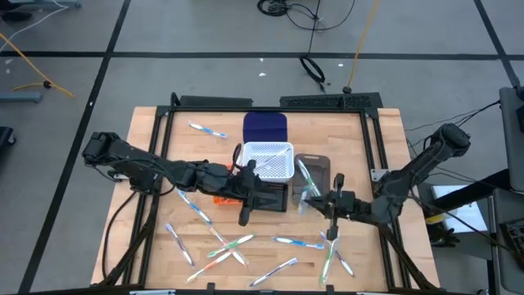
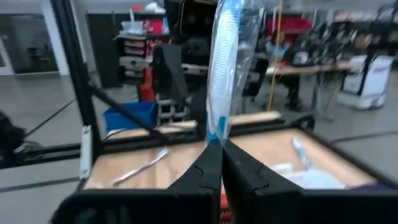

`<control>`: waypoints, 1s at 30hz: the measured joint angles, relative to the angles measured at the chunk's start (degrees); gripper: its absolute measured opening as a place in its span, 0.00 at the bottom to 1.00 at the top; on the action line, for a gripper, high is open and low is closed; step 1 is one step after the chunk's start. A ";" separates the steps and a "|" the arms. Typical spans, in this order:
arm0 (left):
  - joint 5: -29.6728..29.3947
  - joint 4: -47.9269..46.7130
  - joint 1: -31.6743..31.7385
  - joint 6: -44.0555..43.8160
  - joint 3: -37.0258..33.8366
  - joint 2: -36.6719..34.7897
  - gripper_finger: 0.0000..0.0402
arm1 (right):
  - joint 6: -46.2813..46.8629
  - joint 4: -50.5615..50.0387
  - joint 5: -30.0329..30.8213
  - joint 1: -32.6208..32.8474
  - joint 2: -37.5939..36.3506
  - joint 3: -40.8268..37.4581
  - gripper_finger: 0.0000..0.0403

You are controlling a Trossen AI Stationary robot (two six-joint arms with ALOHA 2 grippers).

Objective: Pick & Place Toothbrushes
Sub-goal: Put the blue toothbrush into the black basket

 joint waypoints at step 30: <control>2.84 13.84 1.80 -0.29 0.00 9.90 0.27 | -8.90 16.67 -7.84 -9.69 8.21 0.04 0.00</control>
